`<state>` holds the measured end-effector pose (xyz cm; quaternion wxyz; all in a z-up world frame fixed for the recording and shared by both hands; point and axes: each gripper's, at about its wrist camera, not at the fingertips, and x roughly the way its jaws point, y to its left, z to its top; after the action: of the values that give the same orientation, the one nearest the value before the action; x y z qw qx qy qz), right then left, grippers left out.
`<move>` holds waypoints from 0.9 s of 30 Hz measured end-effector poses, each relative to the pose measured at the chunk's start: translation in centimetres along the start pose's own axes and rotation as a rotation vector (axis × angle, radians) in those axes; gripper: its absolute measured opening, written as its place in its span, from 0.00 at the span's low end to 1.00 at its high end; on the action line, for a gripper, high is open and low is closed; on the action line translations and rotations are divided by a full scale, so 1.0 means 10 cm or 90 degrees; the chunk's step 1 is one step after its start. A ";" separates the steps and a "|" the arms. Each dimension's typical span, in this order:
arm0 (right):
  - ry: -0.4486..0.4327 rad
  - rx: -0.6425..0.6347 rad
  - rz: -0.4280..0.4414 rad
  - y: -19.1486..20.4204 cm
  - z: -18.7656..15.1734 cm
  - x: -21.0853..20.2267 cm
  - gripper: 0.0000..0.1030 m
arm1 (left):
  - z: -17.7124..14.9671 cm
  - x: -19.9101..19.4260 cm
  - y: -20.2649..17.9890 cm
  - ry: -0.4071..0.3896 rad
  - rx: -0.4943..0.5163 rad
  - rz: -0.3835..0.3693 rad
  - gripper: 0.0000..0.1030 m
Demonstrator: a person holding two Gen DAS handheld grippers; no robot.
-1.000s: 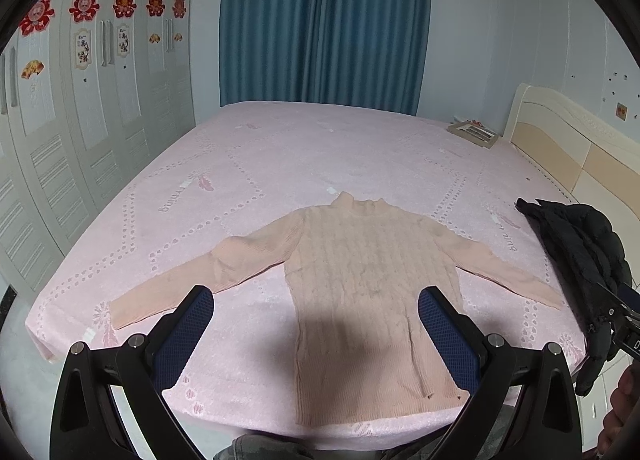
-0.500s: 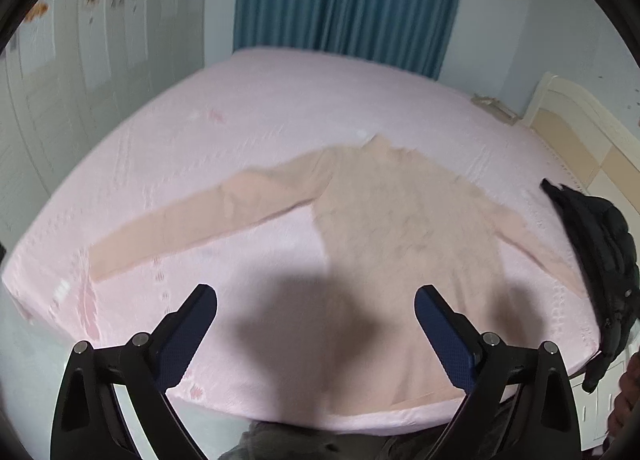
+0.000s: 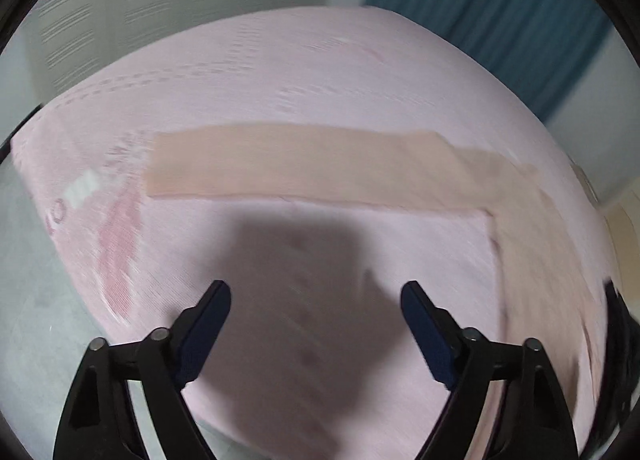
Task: Fold small clothes
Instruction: 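Grasp the cuff of one beige sweater sleeve with the left tool, then fold the held sleeve across the sweater body with the left tool, release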
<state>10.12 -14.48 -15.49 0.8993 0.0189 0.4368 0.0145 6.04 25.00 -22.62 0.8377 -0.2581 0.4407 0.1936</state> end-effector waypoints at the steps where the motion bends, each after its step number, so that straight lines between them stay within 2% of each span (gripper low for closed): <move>1: 0.004 -0.009 0.000 0.04 -0.01 0.05 0.81 | 0.05 0.05 0.10 -0.006 -0.019 0.006 0.78; 5: 0.007 -0.016 -0.001 0.12 -0.02 0.14 0.75 | 0.27 0.25 0.55 -0.032 -0.116 -0.001 0.73; 10: 0.013 -0.032 0.001 0.22 -0.01 0.18 0.75 | 0.42 0.38 0.66 -0.073 -0.177 -0.021 0.69; 13: 0.005 -0.052 -0.007 0.28 0.00 0.15 0.75 | 0.50 0.47 0.73 -0.092 -0.206 -0.008 0.59; 15: 0.003 -0.069 -0.012 0.29 0.03 0.13 0.75 | 0.56 0.52 0.69 -0.098 -0.197 0.028 0.46; 17: -0.008 -0.088 -0.030 0.28 0.08 0.06 0.75 | 0.64 0.59 0.64 -0.097 -0.168 0.070 0.15; 18: -0.018 -0.093 -0.041 0.26 0.11 0.00 0.75 | 0.68 0.62 0.64 -0.096 -0.158 0.076 0.10; 21: -0.045 -0.081 -0.048 0.12 0.16 -0.19 0.75 | 0.75 0.47 0.56 -0.123 -0.153 0.073 0.10; 24: -0.056 -0.037 -0.042 -0.12 0.16 -0.34 0.75 | 0.93 0.28 0.29 -0.143 -0.100 0.079 0.10; 27: -0.057 -0.005 -0.044 -0.32 0.12 -0.42 0.75 | 0.98 0.04 -0.03 -0.165 -0.063 0.073 0.10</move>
<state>8.51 -17.89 -11.60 0.9181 0.0005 0.3961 -0.0160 12.66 30.74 -18.22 0.8614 -0.2461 0.3327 0.2946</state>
